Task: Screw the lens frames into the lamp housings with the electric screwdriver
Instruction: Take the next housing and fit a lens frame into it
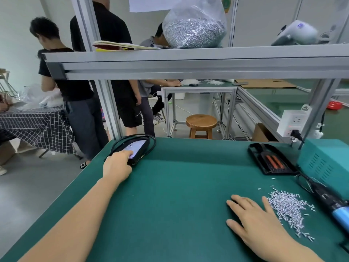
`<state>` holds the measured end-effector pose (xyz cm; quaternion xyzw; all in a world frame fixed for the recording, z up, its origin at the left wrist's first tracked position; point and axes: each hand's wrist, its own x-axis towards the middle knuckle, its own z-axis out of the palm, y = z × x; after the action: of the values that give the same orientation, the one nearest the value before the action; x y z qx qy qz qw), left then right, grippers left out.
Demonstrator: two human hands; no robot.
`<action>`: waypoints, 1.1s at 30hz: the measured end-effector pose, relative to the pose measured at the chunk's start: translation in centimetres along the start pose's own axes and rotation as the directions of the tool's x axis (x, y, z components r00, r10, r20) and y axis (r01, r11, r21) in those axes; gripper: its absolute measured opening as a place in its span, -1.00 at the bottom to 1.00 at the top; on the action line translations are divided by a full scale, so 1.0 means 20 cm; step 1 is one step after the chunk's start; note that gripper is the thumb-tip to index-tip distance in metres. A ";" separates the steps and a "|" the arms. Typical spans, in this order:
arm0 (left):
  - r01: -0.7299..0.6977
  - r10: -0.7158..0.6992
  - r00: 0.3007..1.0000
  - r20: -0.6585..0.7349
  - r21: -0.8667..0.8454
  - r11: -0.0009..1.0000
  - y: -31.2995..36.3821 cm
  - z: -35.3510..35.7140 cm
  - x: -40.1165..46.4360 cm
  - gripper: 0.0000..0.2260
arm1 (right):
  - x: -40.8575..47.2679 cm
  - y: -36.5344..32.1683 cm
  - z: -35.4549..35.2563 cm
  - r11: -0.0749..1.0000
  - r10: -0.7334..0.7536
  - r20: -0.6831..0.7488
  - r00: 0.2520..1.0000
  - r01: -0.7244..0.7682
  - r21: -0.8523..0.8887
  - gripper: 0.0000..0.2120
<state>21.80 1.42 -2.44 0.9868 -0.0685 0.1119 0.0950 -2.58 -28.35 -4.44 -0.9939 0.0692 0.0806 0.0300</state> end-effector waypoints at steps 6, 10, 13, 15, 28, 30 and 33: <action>-0.264 0.275 0.944 -0.180 0.081 0.961 0.17 -0.01 -0.23 -0.83 | 0.07 -0.03 -0.05 0.983 -0.002 -0.097 0.995 0.020 0.181 -0.46; -0.570 0.548 0.781 -0.299 0.018 0.822 0.45 -0.05 -0.56 -0.70 | 0.17 0.02 -0.10 0.964 0.012 -0.178 0.984 0.036 0.265 -0.50; -0.647 0.608 0.729 -0.313 -0.027 0.762 0.64 -0.05 -0.77 -0.62 | 0.27 0.15 -0.16 0.974 0.112 -0.242 0.964 -0.059 0.218 -0.53; -0.673 0.627 0.705 -0.332 -0.034 0.739 0.75 -0.04 -0.88 -0.61 | 0.33 0.26 -0.21 0.964 0.196 -0.257 0.946 -0.138 0.226 -0.51; -0.726 0.655 0.651 -0.384 -0.065 0.684 0.97 0.00 -1.12 -0.74 | 0.57 0.65 -0.28 0.831 0.555 -0.036 0.831 -0.556 -0.006 -0.06; -0.753 0.682 0.631 -0.371 -0.077 0.654 0.95 0.00 -1.10 -0.77 | 0.59 0.66 -0.27 0.813 0.583 -0.017 0.813 -0.582 0.021 -0.04; -0.778 0.688 0.602 -0.405 -0.103 0.619 0.93 0.02 -1.08 -0.78 | 0.62 0.65 -0.28 0.802 0.591 0.003 0.807 -0.587 0.110 -0.05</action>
<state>-1.88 -14.30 -4.60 0.8131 -0.4691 0.2920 0.1830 8.64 -43.30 -1.56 -0.9214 0.3789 0.0663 0.0548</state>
